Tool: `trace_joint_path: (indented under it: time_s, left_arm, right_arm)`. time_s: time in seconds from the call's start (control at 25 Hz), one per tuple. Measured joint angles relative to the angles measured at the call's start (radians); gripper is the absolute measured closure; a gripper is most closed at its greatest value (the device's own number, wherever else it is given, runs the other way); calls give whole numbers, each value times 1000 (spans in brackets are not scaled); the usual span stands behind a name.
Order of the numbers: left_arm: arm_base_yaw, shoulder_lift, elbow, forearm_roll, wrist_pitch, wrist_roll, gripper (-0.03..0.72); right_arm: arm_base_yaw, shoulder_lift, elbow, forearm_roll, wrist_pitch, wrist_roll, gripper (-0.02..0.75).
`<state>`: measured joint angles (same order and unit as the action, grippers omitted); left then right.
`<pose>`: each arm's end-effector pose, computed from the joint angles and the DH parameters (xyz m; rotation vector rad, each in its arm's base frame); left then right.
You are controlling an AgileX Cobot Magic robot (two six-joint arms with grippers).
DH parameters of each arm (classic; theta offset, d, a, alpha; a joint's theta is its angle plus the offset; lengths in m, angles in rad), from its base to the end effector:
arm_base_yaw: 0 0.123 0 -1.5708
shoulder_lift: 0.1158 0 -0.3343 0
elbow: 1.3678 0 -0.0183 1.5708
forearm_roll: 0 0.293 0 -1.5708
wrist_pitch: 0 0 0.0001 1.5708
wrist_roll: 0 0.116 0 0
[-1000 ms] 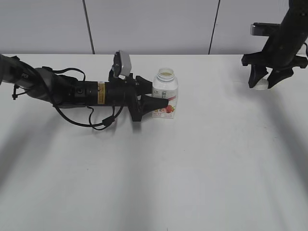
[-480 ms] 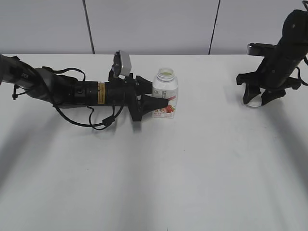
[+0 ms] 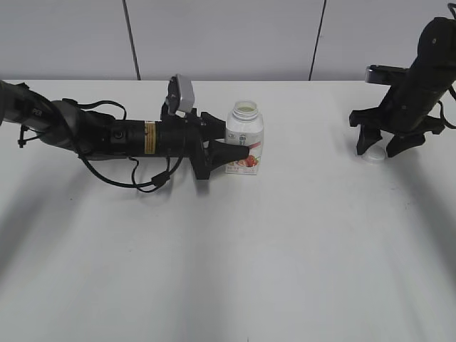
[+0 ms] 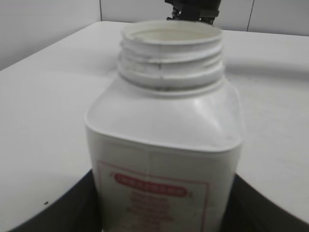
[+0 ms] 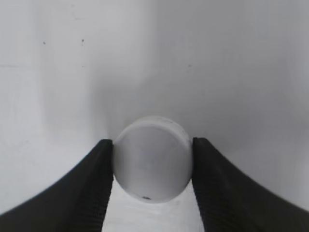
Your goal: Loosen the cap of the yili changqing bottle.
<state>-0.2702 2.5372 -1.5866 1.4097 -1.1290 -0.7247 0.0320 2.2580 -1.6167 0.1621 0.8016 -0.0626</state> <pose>0.4972 -0.2451 0.0423 1.2589 1.4560 -1.0009 0.5238 0.0302 0.1042 0.0083 2.9195 0.1831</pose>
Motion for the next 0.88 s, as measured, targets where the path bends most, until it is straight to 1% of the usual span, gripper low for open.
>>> trace_joint_path:
  time_s: [0.04, 0.12, 0.16, 0.2, 0.24, 0.4, 0.52, 0.68, 0.88]
  left_arm:
    - [0, 0, 0, 0, 0, 0, 291]
    - [0, 0, 0, 0, 0, 0, 291]
    - [0, 0, 0, 0, 0, 0, 291]
    - [0, 0, 0, 0, 0, 0, 291]
    - [0, 0, 0, 0, 0, 0, 291]
    - [0, 0, 0, 0, 0, 0, 291]
    - [0, 0, 0, -1, 0, 0, 286]
    - [0, 0, 0, -1, 0, 0, 261]
    - [0, 0, 0, -9, -12, 0, 211]
  right_arm:
    - [0, 0, 0, 2, 0, 0, 295]
    - [0, 0, 0, 2, 0, 0, 202]
    - [0, 0, 0, 3, 0, 0, 175]
    - [0, 0, 0, 3, 1, 0, 167]
    - [0, 0, 0, 5, 5, 0, 172]
    - [0, -1, -24, 15, 52, 1, 244]
    - [0, -18, -75, 33, 102, 2, 276]
    - [0, -61, -148, 58, 141, 3, 286]
    - [0, -100, -180, 63, 147, 4, 288]
